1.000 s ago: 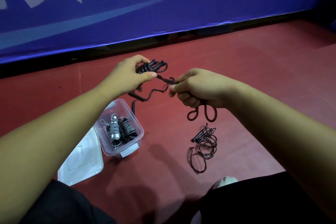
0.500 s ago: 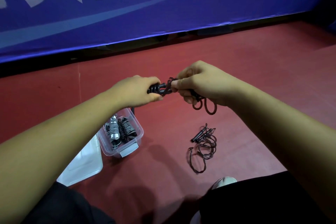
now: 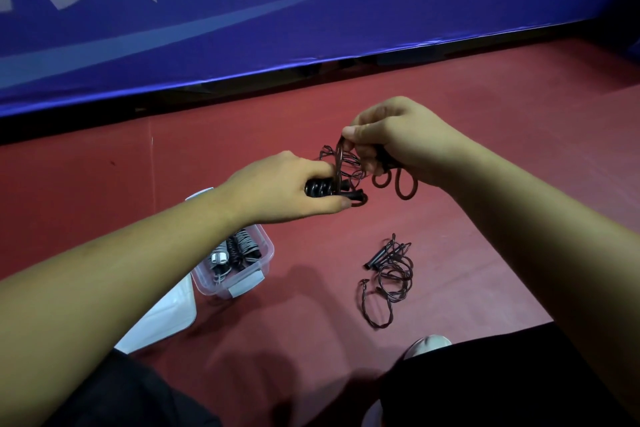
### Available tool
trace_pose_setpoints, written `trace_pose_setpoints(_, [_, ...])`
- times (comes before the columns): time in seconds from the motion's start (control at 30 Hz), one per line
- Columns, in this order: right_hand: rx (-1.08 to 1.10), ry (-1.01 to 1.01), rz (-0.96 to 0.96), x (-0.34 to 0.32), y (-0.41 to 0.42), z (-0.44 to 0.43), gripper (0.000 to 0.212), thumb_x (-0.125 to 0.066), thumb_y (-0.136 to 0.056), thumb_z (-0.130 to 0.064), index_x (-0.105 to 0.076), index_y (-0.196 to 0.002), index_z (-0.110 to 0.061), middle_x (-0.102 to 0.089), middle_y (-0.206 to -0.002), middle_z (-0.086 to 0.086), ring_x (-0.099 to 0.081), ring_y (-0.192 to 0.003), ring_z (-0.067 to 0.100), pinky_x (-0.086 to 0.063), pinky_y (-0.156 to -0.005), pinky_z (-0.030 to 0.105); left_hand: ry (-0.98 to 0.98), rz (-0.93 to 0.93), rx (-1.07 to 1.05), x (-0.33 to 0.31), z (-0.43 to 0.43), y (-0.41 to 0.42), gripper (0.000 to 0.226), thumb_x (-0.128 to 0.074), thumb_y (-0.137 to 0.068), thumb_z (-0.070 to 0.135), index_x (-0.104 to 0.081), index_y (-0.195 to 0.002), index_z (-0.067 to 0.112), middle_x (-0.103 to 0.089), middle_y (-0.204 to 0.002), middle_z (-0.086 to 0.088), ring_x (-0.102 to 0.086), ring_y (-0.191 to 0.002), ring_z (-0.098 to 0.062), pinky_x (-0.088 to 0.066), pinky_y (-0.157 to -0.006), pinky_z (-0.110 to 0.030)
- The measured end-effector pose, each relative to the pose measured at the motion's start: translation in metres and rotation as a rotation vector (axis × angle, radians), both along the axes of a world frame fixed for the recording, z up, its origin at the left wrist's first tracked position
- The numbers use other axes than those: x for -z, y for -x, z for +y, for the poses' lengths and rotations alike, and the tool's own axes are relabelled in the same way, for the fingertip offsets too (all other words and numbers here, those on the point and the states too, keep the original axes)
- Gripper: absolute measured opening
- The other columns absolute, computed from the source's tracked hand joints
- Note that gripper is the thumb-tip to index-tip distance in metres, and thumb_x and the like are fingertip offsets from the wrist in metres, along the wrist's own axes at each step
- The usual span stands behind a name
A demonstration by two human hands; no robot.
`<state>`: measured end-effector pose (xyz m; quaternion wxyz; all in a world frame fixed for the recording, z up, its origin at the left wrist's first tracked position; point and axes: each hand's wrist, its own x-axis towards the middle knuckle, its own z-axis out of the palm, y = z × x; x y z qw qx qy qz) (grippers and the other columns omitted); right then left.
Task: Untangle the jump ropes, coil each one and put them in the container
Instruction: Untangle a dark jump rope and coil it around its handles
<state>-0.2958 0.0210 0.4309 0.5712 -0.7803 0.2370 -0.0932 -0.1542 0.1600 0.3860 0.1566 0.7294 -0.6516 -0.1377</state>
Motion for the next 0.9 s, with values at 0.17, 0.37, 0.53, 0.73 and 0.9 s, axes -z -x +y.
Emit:
trace_pose_setpoints(0.17, [-0.042,0.046,0.023,0.010,0.004,-0.013,0.027,-0.057,-0.100,-0.013,-0.060,-0.075,-0.003,-0.050,-0.060,0.008,-0.053,-0.049,0.016,-0.045,-0.051,0.025,0.047,0.036,0.103,-0.006,0.002,-0.005,0.037,-0.053,-0.086,0.068,-0.064,-0.098,0.035,-0.056,-0.061,0.006,-0.055,-0.059,-0.010,-0.041,-0.054,-0.031])
trace_pose_setpoints(0.37, [-0.009,0.133,0.023,0.024,0.002,-0.025,0.038,-0.056,-0.101,-0.025,-0.060,-0.084,0.009,-0.050,-0.059,0.005,-0.047,-0.048,0.014,-0.039,-0.049,0.022,0.240,0.594,-0.004,-0.010,0.000,-0.002,0.017,-0.063,-0.092,0.041,-0.059,-0.092,0.025,-0.065,-0.064,-0.003,-0.059,-0.046,-0.025,-0.049,-0.046,-0.036])
trace_pose_setpoints(0.53, [-0.046,-0.061,0.031,0.036,-0.005,-0.020,0.035,-0.054,-0.102,-0.032,-0.063,-0.076,-0.010,-0.044,-0.056,0.001,-0.044,-0.048,0.016,-0.035,-0.051,0.029,0.289,1.024,-0.114,-0.017,-0.005,-0.005,0.041,-0.063,-0.090,0.042,-0.054,-0.131,0.039,-0.059,-0.068,-0.016,-0.050,-0.047,-0.024,-0.042,-0.045,-0.026])
trace_pose_setpoints(0.73, [-0.119,-0.216,0.029,0.038,-0.009,-0.009,0.039,-0.046,-0.105,-0.036,-0.059,-0.084,-0.006,-0.028,-0.060,0.000,-0.029,-0.048,0.011,-0.029,-0.045,0.019,0.292,1.142,-0.303,-0.019,-0.008,-0.021,0.042,-0.064,-0.080,0.043,-0.065,-0.117,0.023,-0.061,-0.069,-0.012,-0.052,-0.043,-0.022,-0.042,-0.042,-0.022])
trace_pose_setpoints(0.9, [-0.096,-0.213,0.009,0.035,-0.013,-0.002,0.032,-0.042,-0.107,-0.026,-0.058,-0.092,-0.003,-0.034,-0.055,-0.008,-0.030,-0.045,0.007,-0.029,-0.045,0.018,0.308,1.141,-0.416,-0.019,-0.013,-0.030,0.019,-0.063,-0.093,0.035,-0.068,-0.103,0.020,-0.062,-0.069,-0.011,-0.051,-0.041,-0.021,-0.041,-0.041,-0.021])
